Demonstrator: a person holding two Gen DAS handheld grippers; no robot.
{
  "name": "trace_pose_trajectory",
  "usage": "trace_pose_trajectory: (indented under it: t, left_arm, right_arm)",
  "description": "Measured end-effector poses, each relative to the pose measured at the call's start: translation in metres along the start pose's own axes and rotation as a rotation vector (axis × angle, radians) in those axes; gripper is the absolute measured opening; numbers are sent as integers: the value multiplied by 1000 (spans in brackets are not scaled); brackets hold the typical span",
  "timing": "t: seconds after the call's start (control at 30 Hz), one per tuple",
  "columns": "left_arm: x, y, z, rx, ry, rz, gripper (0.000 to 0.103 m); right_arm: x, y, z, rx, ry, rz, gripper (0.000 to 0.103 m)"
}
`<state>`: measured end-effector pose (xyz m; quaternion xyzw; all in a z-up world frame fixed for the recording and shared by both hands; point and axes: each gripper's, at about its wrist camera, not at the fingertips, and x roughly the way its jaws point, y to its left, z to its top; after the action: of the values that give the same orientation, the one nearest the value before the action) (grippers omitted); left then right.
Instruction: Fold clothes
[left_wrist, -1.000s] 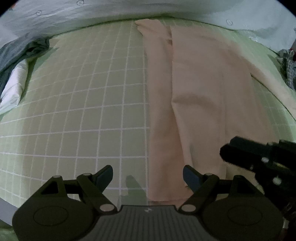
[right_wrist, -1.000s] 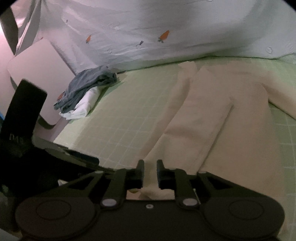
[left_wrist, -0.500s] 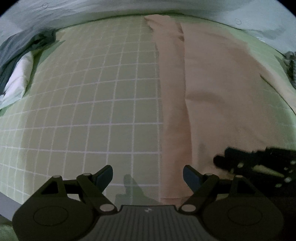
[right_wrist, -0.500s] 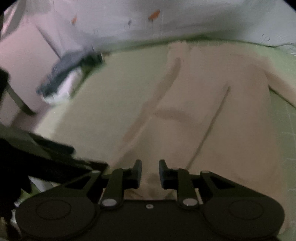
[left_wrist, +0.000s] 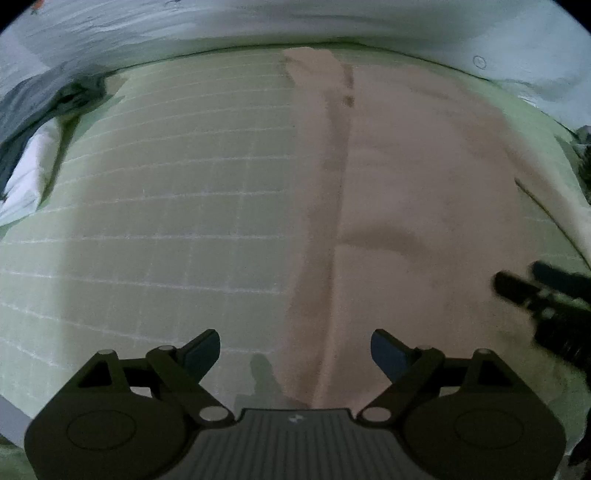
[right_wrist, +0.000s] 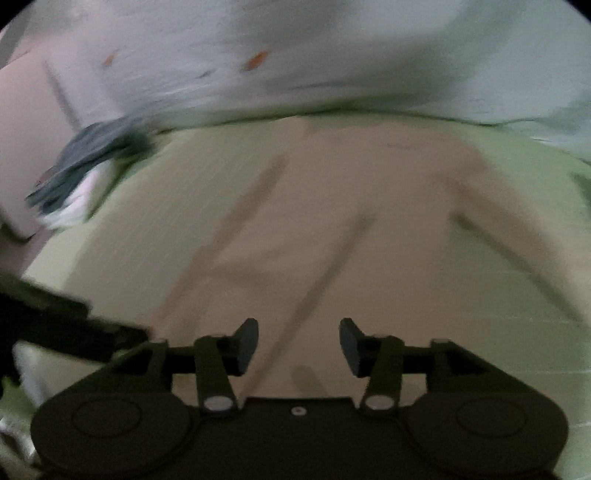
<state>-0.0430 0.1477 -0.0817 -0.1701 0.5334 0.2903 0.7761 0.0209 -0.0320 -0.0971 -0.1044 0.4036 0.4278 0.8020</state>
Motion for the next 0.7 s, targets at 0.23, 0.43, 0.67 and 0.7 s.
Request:
trace_pose_trajectory:
  t: [0.23, 0.43, 0.67, 0.7]
  left_arm:
    - [24, -32, 12, -33, 19, 46, 91]
    - [44, -29, 8, -148, 51, 79, 103]
    - [50, -24, 11, -267, 95, 48, 103]
    - [49, -26, 12, -260, 92, 55, 103]
  right_arm:
    - [-14, -107, 0, 119, -30, -248, 79]
    - [-26, -189, -6, 183, -55, -420, 82]
    - [-36, -255, -17, 331, -112, -453, 91]
    - [-36, -260, -19, 338, -102, -459, 92]
